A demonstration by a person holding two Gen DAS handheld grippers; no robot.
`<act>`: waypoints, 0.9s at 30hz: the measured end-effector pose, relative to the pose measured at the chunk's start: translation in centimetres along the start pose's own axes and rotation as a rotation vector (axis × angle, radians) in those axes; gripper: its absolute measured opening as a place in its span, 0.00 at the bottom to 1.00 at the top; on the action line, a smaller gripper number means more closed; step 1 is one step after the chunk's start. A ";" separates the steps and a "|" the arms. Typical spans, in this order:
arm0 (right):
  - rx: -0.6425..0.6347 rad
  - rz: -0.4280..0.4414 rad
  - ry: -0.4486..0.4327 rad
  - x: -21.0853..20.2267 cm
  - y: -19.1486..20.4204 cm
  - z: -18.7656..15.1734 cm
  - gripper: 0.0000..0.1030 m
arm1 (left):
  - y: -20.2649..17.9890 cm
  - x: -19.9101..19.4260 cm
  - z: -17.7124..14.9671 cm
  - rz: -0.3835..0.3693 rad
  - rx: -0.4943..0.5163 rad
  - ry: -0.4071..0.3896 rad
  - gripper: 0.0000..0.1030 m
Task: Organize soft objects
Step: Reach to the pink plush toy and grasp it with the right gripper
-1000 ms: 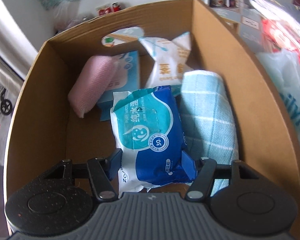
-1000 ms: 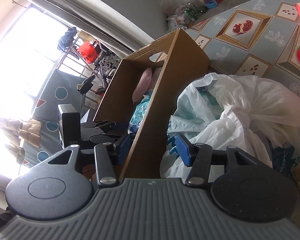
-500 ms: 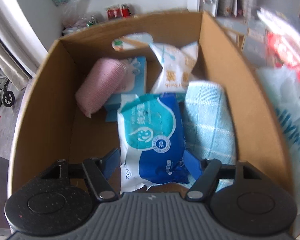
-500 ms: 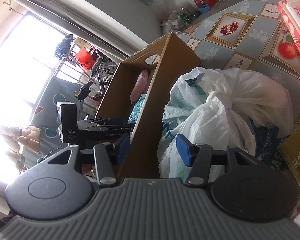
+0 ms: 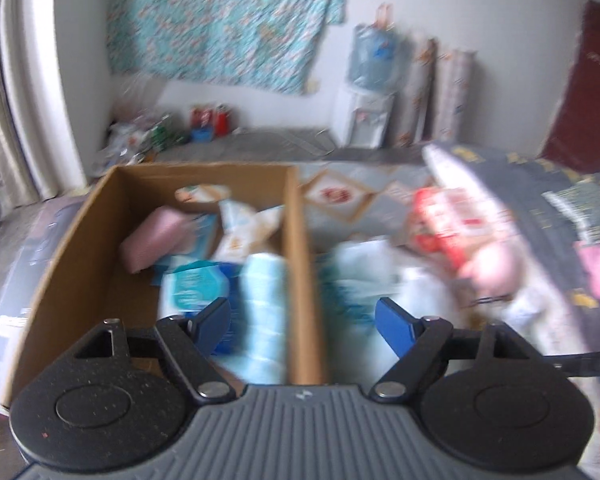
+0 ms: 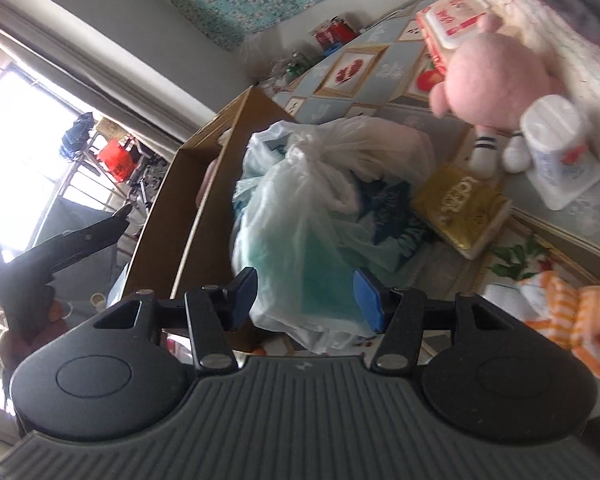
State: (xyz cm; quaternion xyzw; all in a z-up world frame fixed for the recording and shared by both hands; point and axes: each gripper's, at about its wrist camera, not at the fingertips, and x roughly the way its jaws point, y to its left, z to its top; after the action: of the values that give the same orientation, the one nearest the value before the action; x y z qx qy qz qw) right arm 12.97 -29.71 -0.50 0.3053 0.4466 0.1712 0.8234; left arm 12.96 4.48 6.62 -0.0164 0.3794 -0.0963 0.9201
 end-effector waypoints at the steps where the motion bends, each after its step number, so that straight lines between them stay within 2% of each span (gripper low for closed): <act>1: 0.006 -0.018 -0.016 -0.7 -0.6 -0.2 0.52 | -1.0 -0.2 -0.3 -0.021 0.005 -0.010 0.78; 5: 0.030 -0.075 -0.071 -3.2 -2.7 -0.8 0.52 | -5.4 -0.3 -2.0 -0.076 0.032 -0.048 0.78; 9: 0.047 -0.115 -0.099 -5.0 -4.7 -0.9 0.52 | -9.0 1.1 -3.7 -0.141 0.061 -0.028 0.78; 12: 0.037 -0.137 -0.112 -5.8 -5.5 0.3 0.52 | -11.4 2.5 -4.2 -0.162 0.074 -0.022 0.78; 18: -0.020 -0.122 -0.176 -5.9 -5.6 7.8 0.52 | -16.1 5.6 -3.3 -0.188 0.109 -0.072 0.78; 21: -0.015 -0.127 -0.161 -3.4 -6.4 12.5 0.52 | -17.7 8.4 -2.6 -0.193 0.096 -0.072 0.76; 24: 0.014 -0.157 -0.131 0.3 -8.1 16.4 0.52 | -18.6 11.5 -2.2 -0.185 0.077 -0.041 0.70; 27: 0.032 -0.203 -0.104 3.9 -10.0 19.0 0.51 | -18.8 13.9 -2.0 -0.188 0.063 -0.009 0.66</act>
State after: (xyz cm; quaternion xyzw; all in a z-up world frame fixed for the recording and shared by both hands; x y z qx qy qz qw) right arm 31.14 -41.69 -1.64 0.2799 0.4347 0.0640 0.8536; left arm 18.17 -16.50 -2.53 -0.0233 0.3687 -0.1942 0.9087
